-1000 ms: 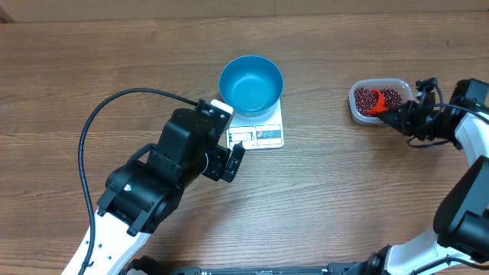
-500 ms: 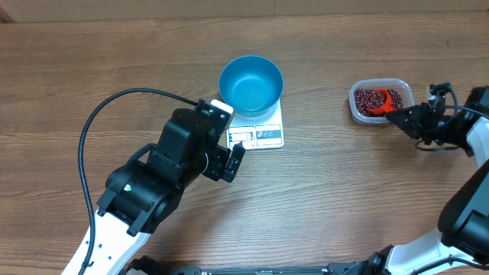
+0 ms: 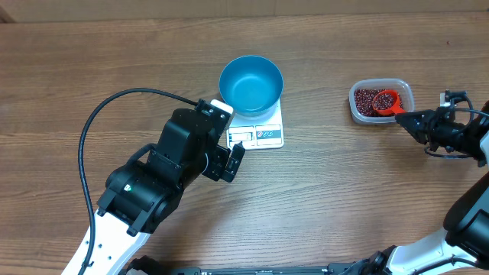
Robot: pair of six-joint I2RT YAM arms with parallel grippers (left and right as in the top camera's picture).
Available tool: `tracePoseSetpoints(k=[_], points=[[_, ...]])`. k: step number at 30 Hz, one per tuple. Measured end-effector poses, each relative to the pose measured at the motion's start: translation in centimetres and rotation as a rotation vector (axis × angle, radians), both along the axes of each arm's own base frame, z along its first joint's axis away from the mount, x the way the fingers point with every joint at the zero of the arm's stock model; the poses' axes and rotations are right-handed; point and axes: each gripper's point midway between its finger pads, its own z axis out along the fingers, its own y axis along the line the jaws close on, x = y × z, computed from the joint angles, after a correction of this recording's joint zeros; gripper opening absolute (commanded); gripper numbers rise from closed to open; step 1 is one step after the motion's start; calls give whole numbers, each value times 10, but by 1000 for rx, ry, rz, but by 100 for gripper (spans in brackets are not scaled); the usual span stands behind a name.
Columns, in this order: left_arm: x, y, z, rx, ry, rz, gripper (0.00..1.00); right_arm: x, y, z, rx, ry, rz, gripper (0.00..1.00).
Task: Scoop item into bowl and weigh 150g on scale
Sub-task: 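Dip the scoop into the red beans with the right gripper, then lift the filled scoop and carry it over the blue bowl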
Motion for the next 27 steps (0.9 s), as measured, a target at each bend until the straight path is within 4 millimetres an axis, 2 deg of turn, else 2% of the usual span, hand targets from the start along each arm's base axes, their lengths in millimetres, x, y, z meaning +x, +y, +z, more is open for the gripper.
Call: tracePoseSetpoints(k=[19, 23, 27], points=[[0, 0, 0, 0, 0, 0, 100, 2, 25, 44, 249, -134, 41, 4], [0, 0, 0, 0, 0, 0, 99, 3, 40, 48, 279, -138, 79, 4], [0, 0, 0, 0, 0, 0, 100, 5, 71, 53, 306, -141, 162, 4]])
